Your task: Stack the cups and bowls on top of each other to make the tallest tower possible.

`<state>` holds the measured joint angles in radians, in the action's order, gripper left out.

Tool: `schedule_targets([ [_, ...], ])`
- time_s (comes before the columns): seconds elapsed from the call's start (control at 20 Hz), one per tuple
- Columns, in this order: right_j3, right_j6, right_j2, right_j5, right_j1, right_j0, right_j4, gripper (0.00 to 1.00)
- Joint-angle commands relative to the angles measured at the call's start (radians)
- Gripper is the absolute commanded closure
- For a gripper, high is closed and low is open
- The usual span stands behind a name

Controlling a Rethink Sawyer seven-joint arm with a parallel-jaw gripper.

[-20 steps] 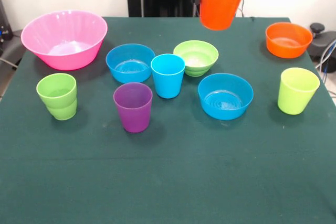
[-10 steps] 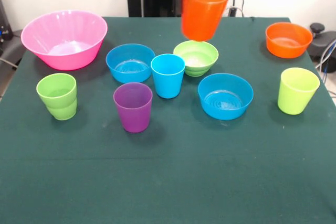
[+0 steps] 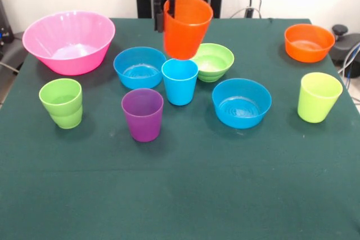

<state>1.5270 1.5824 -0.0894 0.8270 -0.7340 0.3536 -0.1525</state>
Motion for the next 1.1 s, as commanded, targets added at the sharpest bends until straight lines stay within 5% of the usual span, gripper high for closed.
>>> schedule_targets([
  [0.05,0.014,-0.134,-0.107,-0.060,0.073,0.028,-0.094,1.00],
  [1.1,0.178,-0.059,-0.135,-0.199,0.044,0.065,-0.129,1.00],
])
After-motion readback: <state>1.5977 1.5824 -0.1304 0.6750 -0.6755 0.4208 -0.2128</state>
